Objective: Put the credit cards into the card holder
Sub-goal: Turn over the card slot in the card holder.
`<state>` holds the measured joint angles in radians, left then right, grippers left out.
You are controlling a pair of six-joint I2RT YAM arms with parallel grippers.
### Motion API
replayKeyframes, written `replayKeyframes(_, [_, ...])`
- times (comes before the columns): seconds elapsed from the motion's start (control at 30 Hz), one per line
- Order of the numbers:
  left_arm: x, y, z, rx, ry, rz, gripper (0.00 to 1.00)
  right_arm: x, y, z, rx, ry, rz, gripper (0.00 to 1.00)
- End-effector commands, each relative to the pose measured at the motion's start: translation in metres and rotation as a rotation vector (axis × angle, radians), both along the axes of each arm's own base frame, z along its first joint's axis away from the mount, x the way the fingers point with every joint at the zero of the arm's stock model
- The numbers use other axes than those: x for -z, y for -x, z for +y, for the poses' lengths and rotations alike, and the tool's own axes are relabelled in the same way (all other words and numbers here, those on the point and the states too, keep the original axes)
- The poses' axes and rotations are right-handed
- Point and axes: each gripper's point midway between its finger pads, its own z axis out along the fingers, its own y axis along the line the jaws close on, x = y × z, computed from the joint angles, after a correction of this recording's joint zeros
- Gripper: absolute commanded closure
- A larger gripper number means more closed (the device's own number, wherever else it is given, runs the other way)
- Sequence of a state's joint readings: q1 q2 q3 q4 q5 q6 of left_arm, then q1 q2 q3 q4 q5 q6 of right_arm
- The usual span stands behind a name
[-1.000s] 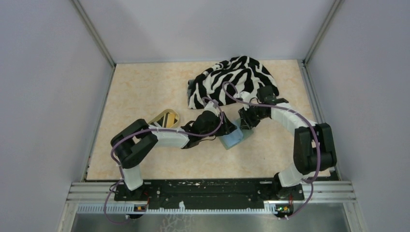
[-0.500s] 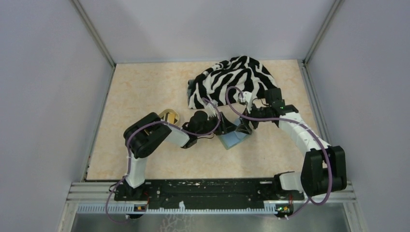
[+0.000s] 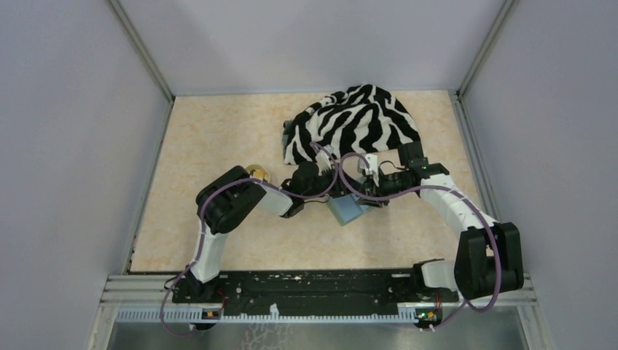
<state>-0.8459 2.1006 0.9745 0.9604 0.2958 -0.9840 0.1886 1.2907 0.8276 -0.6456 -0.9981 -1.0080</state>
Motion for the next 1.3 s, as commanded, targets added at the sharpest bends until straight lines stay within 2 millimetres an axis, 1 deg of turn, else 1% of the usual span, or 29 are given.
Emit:
replayKeyframes(0.0, [0.003, -0.009, -0.007, -0.008, -0.002, 0.022, 0.59, 0.0, -0.005, 0.0, -0.019, 0.01, -0.089, 0.75])
replayKeyframes(0.1, [0.012, -0.013, -0.007, -0.014, -0.008, 0.052, 0.59, 0.014, -0.018, -0.009, 0.042, 0.082, -0.085, 0.8])
replayKeyframes(0.2, [0.017, -0.016, -0.004, -0.024, -0.003, 0.071, 0.59, 0.027, -0.031, -0.019, 0.105, 0.154, -0.08, 0.85])
replayKeyframes(0.33, [0.012, -0.022, -0.002, -0.04, -0.007, 0.056, 0.59, 0.045, -0.046, -0.034, 0.2, 0.24, -0.074, 0.87])
replayKeyframes(0.4, [0.004, -0.024, 0.001, -0.049, -0.007, 0.042, 0.58, 0.053, -0.051, -0.039, 0.235, 0.275, -0.056, 0.87])
replayKeyframes(0.47, [-0.008, -0.025, 0.007, -0.061, -0.007, 0.015, 0.57, 0.059, -0.054, -0.042, 0.261, 0.296, -0.027, 0.87])
replayKeyframes(0.5, [-0.016, -0.026, 0.011, -0.067, -0.01, -0.004, 0.56, 0.06, -0.055, -0.043, 0.268, 0.302, -0.017, 0.87])
replayKeyframes(0.53, [-0.029, -0.026, 0.014, -0.069, -0.009, -0.034, 0.56, 0.062, -0.054, -0.043, 0.273, 0.305, -0.004, 0.87])
replayKeyframes(0.6, [-0.04, -0.022, 0.024, -0.072, -0.045, -0.081, 0.54, 0.063, -0.053, -0.041, 0.273, 0.296, 0.016, 0.87])
replayKeyframes(0.7, [-0.046, -0.015, 0.043, -0.088, -0.122, -0.13, 0.52, 0.062, -0.047, -0.034, 0.246, 0.264, 0.062, 0.85])
replayKeyframes(0.77, [-0.044, -0.008, 0.057, -0.091, -0.189, -0.14, 0.5, 0.062, -0.046, -0.03, 0.241, 0.248, 0.103, 0.84])
replayKeyframes(0.83, [-0.034, 0.001, 0.072, -0.091, -0.274, -0.117, 0.48, 0.065, -0.045, -0.028, 0.246, 0.243, 0.156, 0.83])
replayKeyframes(0.97, [-0.027, 0.023, 0.096, -0.1, -0.312, -0.066, 0.47, 0.071, -0.042, -0.021, 0.258, 0.244, 0.259, 0.82])
replayKeyframes(1.07, [-0.028, 0.039, 0.113, -0.103, -0.323, -0.031, 0.44, 0.071, -0.042, -0.015, 0.271, 0.24, 0.301, 0.76])
replayKeyframes(1.1, [-0.03, 0.043, 0.117, -0.107, -0.32, -0.026, 0.41, 0.071, -0.041, -0.013, 0.275, 0.239, 0.308, 0.72])
replayKeyframes(1.2, [-0.041, 0.049, 0.123, -0.129, -0.28, -0.016, 0.33, 0.073, -0.039, -0.007, 0.277, 0.244, 0.33, 0.67])
replayKeyframes(1.27, [-0.044, 0.052, 0.12, -0.117, -0.247, -0.008, 0.34, 0.075, -0.037, -0.003, 0.278, 0.245, 0.351, 0.65])
